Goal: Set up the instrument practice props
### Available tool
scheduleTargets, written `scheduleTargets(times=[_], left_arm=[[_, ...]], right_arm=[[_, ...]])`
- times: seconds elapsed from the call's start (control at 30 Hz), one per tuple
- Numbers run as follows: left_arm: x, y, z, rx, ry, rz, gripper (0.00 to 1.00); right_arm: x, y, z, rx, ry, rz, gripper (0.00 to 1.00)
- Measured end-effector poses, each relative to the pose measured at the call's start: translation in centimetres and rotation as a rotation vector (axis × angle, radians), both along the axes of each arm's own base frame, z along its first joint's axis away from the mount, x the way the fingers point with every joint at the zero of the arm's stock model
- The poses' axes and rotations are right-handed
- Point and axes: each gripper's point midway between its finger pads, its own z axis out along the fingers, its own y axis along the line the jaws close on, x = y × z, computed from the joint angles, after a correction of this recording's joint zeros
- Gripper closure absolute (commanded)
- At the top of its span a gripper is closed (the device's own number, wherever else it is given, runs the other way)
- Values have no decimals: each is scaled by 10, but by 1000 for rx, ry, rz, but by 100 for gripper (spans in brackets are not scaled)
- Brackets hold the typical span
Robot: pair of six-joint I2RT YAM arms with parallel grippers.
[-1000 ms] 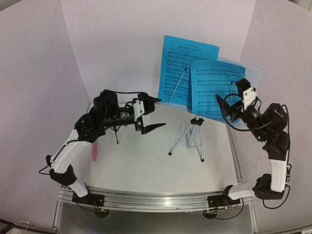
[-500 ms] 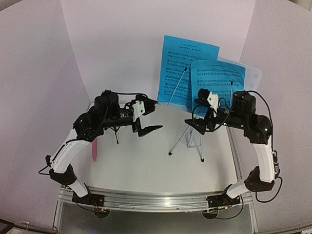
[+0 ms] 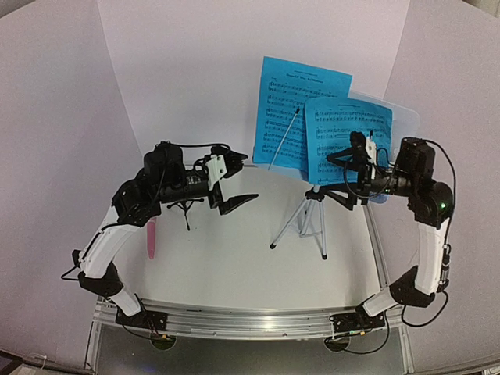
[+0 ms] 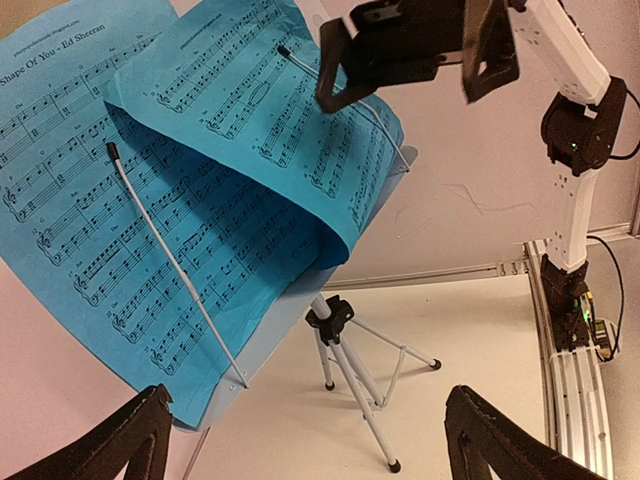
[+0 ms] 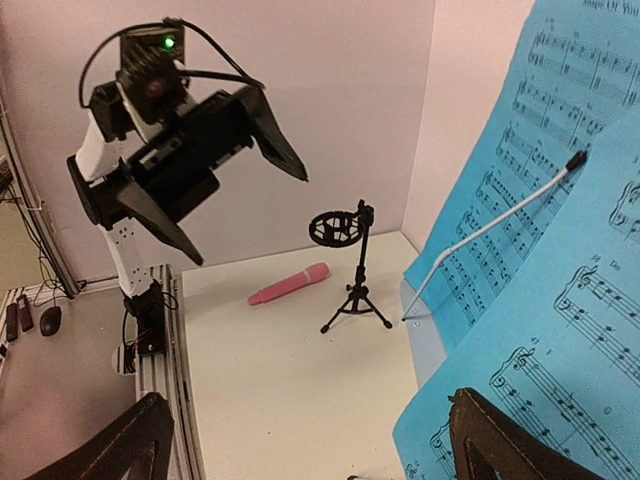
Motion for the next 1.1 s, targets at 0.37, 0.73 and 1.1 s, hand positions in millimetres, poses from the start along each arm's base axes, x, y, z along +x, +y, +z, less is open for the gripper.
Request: scheduleTargets(times=[0.37, 0.73, 1.1], left_arm=[[2, -1, 0, -6, 18, 7, 5], [0, -2, 0, -8, 26, -2, 5], [-1, -2, -6, 2, 37, -10, 5]], right_arm=[[-17, -53, 47, 39, -197, -271, 6], [17, -93, 64, 5, -310, -579, 6], [17, -145, 101, 63, -480, -862, 12]])
